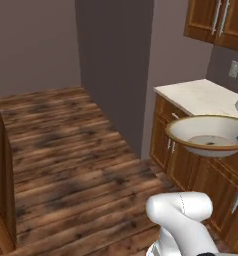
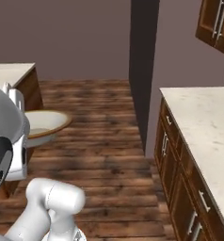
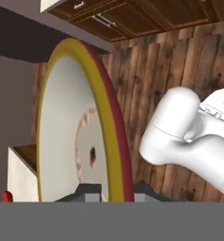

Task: Pick up the bowls from the cabinet and place each bowl in front of a stool on the dining counter.

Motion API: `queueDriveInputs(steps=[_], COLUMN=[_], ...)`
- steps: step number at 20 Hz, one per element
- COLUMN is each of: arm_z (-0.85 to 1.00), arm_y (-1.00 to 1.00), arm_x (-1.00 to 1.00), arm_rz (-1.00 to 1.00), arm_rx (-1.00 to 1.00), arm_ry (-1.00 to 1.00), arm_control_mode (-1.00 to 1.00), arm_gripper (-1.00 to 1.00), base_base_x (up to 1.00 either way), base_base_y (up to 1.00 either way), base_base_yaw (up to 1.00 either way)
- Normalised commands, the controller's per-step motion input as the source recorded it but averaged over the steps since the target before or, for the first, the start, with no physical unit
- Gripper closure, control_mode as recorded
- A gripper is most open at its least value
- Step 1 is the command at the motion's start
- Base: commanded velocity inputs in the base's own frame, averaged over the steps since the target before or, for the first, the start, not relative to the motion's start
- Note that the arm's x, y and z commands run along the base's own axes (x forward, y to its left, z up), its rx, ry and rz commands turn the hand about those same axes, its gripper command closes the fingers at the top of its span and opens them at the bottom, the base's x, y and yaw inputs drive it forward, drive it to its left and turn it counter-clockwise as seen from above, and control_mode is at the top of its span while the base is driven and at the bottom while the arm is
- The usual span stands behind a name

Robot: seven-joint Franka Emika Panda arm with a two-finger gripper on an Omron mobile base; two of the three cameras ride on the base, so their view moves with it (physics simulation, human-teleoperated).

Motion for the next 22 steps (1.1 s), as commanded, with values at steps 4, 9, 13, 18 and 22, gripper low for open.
queueDriveInputs(steps=[4, 9, 13, 18, 22], arm_z=[0.00, 0.00, 0.00, 0.00, 0.00], arm_y=[0.00, 0.00, 0.00, 0.00, 0.00], arm_x=[0.00, 0.00, 0.00, 0.00, 0.00], arm_rz=[0.00, 0.00, 0.00, 0.00, 0.00], arm_rx=[0.00, 0.00, 0.00, 0.00, 0.00], arm_ry=[0.00, 0.00, 0.00, 0.00, 0.00], arm_control_mode=[1.00, 1.00, 1.00, 1.00, 1.00], arm_gripper=[1.00, 1.00, 1.00, 1.00, 1.00], base_base_x=[1.00, 1.00, 1.00, 1.00, 1.00], base_base_y=[0.00, 0.00, 0.00, 0.00, 0.00], base_base_yaw=[0.25, 0.24, 0.22, 0.21, 0.21])
